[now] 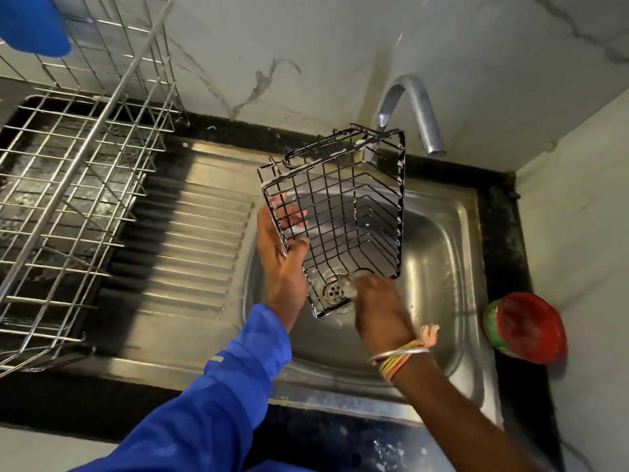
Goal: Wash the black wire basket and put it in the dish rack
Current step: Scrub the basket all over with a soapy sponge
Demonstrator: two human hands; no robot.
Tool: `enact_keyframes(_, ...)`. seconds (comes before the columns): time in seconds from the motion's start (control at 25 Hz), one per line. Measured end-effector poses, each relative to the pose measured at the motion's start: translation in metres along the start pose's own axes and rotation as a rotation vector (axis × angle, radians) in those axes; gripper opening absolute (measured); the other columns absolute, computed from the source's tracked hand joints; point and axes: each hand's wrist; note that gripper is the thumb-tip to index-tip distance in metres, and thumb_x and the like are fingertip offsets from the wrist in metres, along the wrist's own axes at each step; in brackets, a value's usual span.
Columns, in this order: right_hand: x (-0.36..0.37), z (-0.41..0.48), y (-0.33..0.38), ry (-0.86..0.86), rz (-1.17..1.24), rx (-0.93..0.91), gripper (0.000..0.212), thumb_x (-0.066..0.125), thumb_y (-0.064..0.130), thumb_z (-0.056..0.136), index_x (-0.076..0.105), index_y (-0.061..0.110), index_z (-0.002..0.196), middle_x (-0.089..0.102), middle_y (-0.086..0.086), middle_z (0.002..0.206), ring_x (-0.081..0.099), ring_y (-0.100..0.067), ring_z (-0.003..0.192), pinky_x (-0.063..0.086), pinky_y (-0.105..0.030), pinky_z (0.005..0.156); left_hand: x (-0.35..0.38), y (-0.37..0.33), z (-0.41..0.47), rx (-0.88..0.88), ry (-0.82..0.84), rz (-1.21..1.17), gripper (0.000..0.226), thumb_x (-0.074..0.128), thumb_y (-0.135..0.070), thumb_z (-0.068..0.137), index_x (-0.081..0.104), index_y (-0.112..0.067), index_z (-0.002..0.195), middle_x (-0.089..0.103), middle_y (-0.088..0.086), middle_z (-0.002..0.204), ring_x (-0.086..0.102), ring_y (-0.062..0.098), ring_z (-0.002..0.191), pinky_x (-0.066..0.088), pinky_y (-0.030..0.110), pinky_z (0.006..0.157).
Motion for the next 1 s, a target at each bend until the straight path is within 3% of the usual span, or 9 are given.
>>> enact_keyframes(0.08,0.012,-0.014,0.017,0.057,0.120,-0.132,0.031,0.057,-0.001,0.086,0.067,0.012,0.112,0.063,-0.008,0.116,0.056,-0.024,0.111,0.046,-0.031,0.096,0.000,-0.002,0.000,-0.010,-0.001,0.018,0.066,0.058,-0.007,0.080,0.042,-0.007,0.145,0.060,0.007,0.129,0.059,0.010,0.111,0.047,0.039,0.099)
enact_keyframes(0.16,0.009,-0.010,0.005,-0.030,0.219,-0.117,0.028,0.062,-0.005,0.081,0.071,0.015,0.099,0.066,-0.005,0.102,0.062,-0.022,0.094,0.051,-0.028,0.083,-0.002,-0.004,0.000,0.007,0.009,0.021,0.070,0.053,-0.002,0.082,0.036,0.002,0.149,0.053,0.020,0.141,0.057,0.006,0.118,0.046,0.024,0.102)
enact_keyframes(0.24,0.004,0.010,-0.020,-0.106,0.088,-0.023,0.030,0.059,-0.006,0.081,0.070,0.015,0.100,0.065,-0.007,0.102,0.062,-0.025,0.093,0.050,-0.030,0.080,-0.004,-0.006,-0.001,0.031,0.005,0.011,0.069,0.052,0.001,0.082,0.034,0.007,0.148,0.050,0.026,0.141,0.058,0.002,0.115,0.045,0.016,0.097)
enact_keyframes(0.36,0.005,0.033,-0.016,-0.104,-0.039,0.116,0.025,0.049,0.003,0.092,0.063,0.010,0.112,0.056,-0.011,0.115,0.056,-0.029,0.102,0.050,-0.037,0.083,0.002,-0.008,-0.003,0.032,0.019,0.022,0.068,0.052,0.000,0.082,0.035,0.005,0.148,0.055,0.014,0.136,0.059,0.002,0.116,0.047,0.018,0.096)
enact_keyframes(0.52,0.021,0.025,0.015,-0.031,0.008,-0.088,0.031,0.061,-0.002,0.086,0.068,0.015,0.111,0.064,-0.005,0.112,0.060,-0.020,0.101,0.053,-0.027,0.082,0.001,-0.010,-0.002,0.015,0.071,0.031,0.075,0.054,-0.003,0.082,0.028,0.006,0.152,0.050,0.024,0.142,0.055,0.024,0.127,0.049,0.026,0.103)
enact_keyframes(0.64,0.008,0.043,-0.012,-0.063,-0.155,-0.070,0.029,0.069,0.005,0.081,0.068,0.013,0.109,0.064,-0.007,0.112,0.057,-0.021,0.105,0.051,-0.031,0.089,-0.002,-0.012,0.001,-0.009,0.035,0.001,0.078,0.053,-0.002,0.083,0.023,0.005,0.155,0.041,0.030,0.150,0.049,0.030,0.132,0.046,0.024,0.106)
enact_keyframes(0.8,0.026,0.041,0.024,-0.128,0.034,-0.149,0.028,0.077,-0.012,0.062,0.072,0.006,0.082,0.069,-0.010,0.083,0.065,-0.024,0.074,0.058,-0.034,0.063,0.000,-0.014,0.008,0.028,0.073,0.055,0.075,0.052,-0.004,0.082,0.029,-0.001,0.153,0.051,0.019,0.140,0.057,0.011,0.120,0.048,0.028,0.106)
enact_keyframes(0.88,0.028,0.041,0.027,-0.119,0.153,-0.217,0.023,0.072,-0.009,0.070,0.072,0.006,0.086,0.070,-0.009,0.086,0.065,-0.023,0.077,0.058,-0.033,0.065,-0.001,-0.015,0.011,0.029,0.105,0.074,0.068,0.053,-0.004,0.082,0.036,-0.001,0.148,0.057,0.016,0.129,0.059,0.003,0.110,0.049,0.025,0.097)
enact_keyframes(1.0,0.019,0.062,-0.001,-0.227,0.136,-0.101,0.016,0.071,-0.006,0.072,0.072,0.003,0.085,0.069,-0.013,0.086,0.065,-0.029,0.077,0.055,-0.036,0.064,-0.002,-0.016,0.009,0.023,0.054,0.016,0.070,0.051,-0.001,0.083,0.032,0.007,0.149,0.053,0.027,0.136,0.060,0.003,0.111,0.049,0.023,0.095)
Point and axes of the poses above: each hand's wrist, its own z-axis towards the middle knuckle, its own x-axis out of the palm, y = z × x
